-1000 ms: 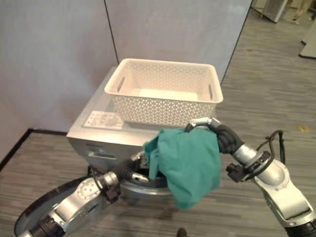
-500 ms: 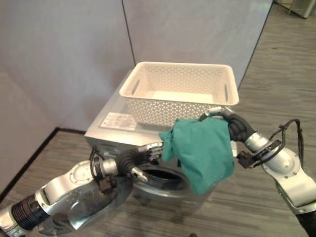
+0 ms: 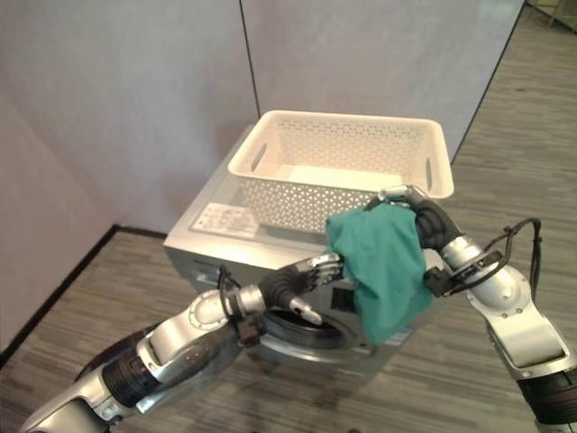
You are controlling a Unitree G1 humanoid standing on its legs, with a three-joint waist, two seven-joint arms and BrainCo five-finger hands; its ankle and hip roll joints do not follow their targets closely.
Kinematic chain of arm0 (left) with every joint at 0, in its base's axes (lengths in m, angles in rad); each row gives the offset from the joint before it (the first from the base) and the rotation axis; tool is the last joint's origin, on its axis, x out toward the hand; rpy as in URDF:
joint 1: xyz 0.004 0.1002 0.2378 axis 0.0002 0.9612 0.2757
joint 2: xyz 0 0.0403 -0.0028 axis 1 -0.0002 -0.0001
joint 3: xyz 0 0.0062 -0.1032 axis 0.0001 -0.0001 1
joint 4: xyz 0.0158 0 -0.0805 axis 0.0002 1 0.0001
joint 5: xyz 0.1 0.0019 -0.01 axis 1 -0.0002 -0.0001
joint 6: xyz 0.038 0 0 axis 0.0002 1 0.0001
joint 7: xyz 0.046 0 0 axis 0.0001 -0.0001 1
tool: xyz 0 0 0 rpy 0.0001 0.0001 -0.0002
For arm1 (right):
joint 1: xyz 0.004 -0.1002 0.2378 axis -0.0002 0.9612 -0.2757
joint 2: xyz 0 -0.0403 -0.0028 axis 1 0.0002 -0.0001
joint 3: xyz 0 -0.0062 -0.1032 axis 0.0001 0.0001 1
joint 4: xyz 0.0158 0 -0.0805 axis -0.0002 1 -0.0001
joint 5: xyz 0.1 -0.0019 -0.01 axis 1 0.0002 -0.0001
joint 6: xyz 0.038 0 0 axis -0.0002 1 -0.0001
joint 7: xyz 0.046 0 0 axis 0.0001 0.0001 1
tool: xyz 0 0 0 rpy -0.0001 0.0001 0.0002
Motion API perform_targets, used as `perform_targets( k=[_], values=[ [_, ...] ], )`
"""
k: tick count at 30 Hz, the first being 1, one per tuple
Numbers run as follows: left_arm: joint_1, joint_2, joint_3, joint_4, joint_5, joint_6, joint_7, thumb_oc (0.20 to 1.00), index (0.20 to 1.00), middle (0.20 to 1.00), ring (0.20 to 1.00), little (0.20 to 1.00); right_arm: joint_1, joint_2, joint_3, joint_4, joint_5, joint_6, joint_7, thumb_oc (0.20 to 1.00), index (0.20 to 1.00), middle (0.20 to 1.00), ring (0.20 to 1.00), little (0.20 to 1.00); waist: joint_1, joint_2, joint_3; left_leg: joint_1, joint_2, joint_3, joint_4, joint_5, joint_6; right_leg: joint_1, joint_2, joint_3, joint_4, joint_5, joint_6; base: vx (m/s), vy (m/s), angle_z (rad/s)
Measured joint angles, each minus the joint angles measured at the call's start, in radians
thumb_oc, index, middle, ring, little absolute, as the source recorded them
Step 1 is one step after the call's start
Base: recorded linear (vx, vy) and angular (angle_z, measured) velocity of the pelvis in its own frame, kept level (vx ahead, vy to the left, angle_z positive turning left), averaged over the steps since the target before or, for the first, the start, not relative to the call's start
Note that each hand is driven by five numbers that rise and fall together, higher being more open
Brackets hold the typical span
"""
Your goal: Grab the laundry basket,head to the washer,open it,put in the laundry and shut it.
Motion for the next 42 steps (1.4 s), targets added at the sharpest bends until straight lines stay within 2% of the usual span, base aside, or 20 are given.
perform_targets(
  k=[8,15,19,22,23,26,28,30,31,34,38,40,42],
  values=[
    [-0.031,-0.001,-0.005,0.022,0.092,0.0,0.02,1.0,1.0,1.0,1.0,1.0,-0.022,0.004,0.025,-0.003,0.001,0.011,-0.007,0.2,0.2,0.2,0.2,0.2,-0.017,-0.008,0.005,-0.009,0.0,-0.021,0.004,0.0,0.0,-0.002,0.001,-0.021,0.002,0.002,-0.002,0.0,0.001,0.07],
    [-0.093,-0.073,-0.004,0.155,0.241,-0.007,0.092,1.0,1.0,1.0,1.0,1.0,-0.05,0.004,0.054,-0.01,0.004,0.012,-0.008,0.2,0.2,0.2,0.2,0.2,-0.019,-0.014,0.005,-0.009,0.0,-0.026,0.007,0.0,0.0,0.003,0.001,-0.027,0.002,0.002,-0.002,0.0,0.001,0.02],
    [-0.093,-0.062,0.002,0.158,0.265,-0.019,0.116,1.0,1.0,1.0,1.0,1.0,-0.06,-0.013,0.054,-0.014,0.012,0.012,-0.008,0.2,0.2,0.2,0.2,0.2,-0.017,-0.015,0.005,-0.01,0.001,-0.026,0.011,0.0,0.0,0.006,0.001,-0.027,0.002,0.002,-0.003,0.0,0.0,0.0],
    [-0.073,0.046,0.017,0.052,0.264,-0.021,0.113,1.0,1.0,1.0,1.0,1.0,-0.062,-0.029,0.052,-0.022,0.032,0.012,-0.005,0.2,0.2,0.2,0.2,0.2,-0.011,-0.019,0.007,-0.009,0.003,-0.023,0.012,0.0,0.0,0.007,0.004,-0.024,0.002,0.002,-0.003,0.03,-0.026,-0.06],
    [0.002,0.133,0.079,-0.075,0.257,-0.023,0.09,1.0,1.0,1.0,1.0,1.0,-0.062,-0.037,0.052,-0.024,0.032,0.012,0.0,0.2,0.2,0.2,0.2,0.2,-0.01,-0.022,0.009,-0.005,0.006,-0.015,0.011,0.0,0.0,0.006,0.006,-0.014,0.001,0.002,-0.003,0.03,-0.02,-0.12],
    [0.076,0.247,0.148,-0.166,0.222,-0.025,0.066,1.0,1.0,1.0,1.0,1.0,-0.057,-0.047,0.052,-0.02,0.033,0.013,0.012,0.2,0.2,0.2,0.2,0.2,0.015,-0.029,0.011,0.009,0.007,-0.008,0.008,-0.001,0.001,0.016,0.006,-0.008,0.001,0.002,-0.003,0.03,-0.024,-0.08],
    [0.214,0.367,0.245,-0.279,0.17,-0.023,0.029,1.0,1.0,1.0,1.0,1.0,-0.057,-0.053,0.05,-0.025,0.045,0.012,0.031,0.2,0.2,0.2,0.2,0.2,0.039,-0.032,0.011,0.017,0.007,0.005,0.003,-0.003,0.005,0.016,0.006,0.001,-0.002,0.001,-0.002,0.02,-0.026,-0.1],
    [0.349,0.458,0.312,-0.353,0.136,-0.023,0.002,1.0,1.0,1.0,1.0,1.0,-0.048,-0.053,0.05,-0.024,0.062,0.012,0.042,0.2,0.2,0.2,0.2,0.2,0.05,-0.034,0.011,0.027,0.006,0.009,0.001,-0.004,0.007,0.018,0.004,0.004,-0.005,0.001,-0.002,0.01,-0.007,-0.04],
    [0.375,0.478,0.322,-0.354,0.135,-0.021,-0.006,1.0,1.0,1.0,1.0,1.0,-0.044,-0.053,0.05,-0.023,0.062,0.013,0.044,0.2,0.2,0.2,0.2,0.2,0.063,-0.033,0.01,0.027,0.004,0.008,0.0,-0.005,0.007,0.018,0.002,0.004,-0.006,0.001,-0.002,0.0,0.0,0.0],
    [0.435,0.466,0.34,-0.353,0.135,-0.018,-0.022,1.0,1.0,1.0,1.0,1.0,-0.033,-0.052,0.051,-0.023,0.062,0.013,0.061,0.2,0.2,0.2,0.2,0.2,0.088,-0.035,0.01,0.027,0.001,0.009,0.001,-0.006,0.009,0.018,0.0,0.004,-0.006,0.001,-0.003,0.0,0.0,0.0],
    [0.483,0.288,0.342,-0.24,0.099,0.003,-0.019,1.0,1.0,1.0,1.0,1.0,-0.033,-0.031,0.051,-0.025,0.073,0.014,0.061,0.2,0.2,0.2,0.2,0.2,0.087,-0.036,0.01,0.028,0.001,0.008,0.002,-0.006,0.009,0.02,0.0,0.004,-0.006,0.002,-0.003,0.0,0.0,0.0],
    [0.437,0.205,0.281,-0.139,0.099,0.026,0.002,1.0,1.0,1.0,1.0,1.0,-0.035,-0.017,0.053,-0.031,0.105,0.014,0.061,0.2,0.2,0.2,0.2,0.2,0.085,-0.035,0.01,0.027,0.002,0.007,0.004,-0.005,0.009,0.02,0.001,0.004,-0.002,0.002,-0.004,0.0,0.0,0.0],
    [0.392,0.163,0.237,-0.089,0.109,0.035,0.018,1.0,1.0,1.0,1.0,1.0,-0.039,-0.014,0.058,-0.046,0.124,0.017,0.058,0.2,0.2,0.2,0.2,0.2,0.072,-0.036,0.009,0.026,0.002,0.005,0.006,-0.005,0.008,0.02,0.002,0.002,0.001,0.003,-0.004,-0.01,-0.001,0.02]
  ],
)
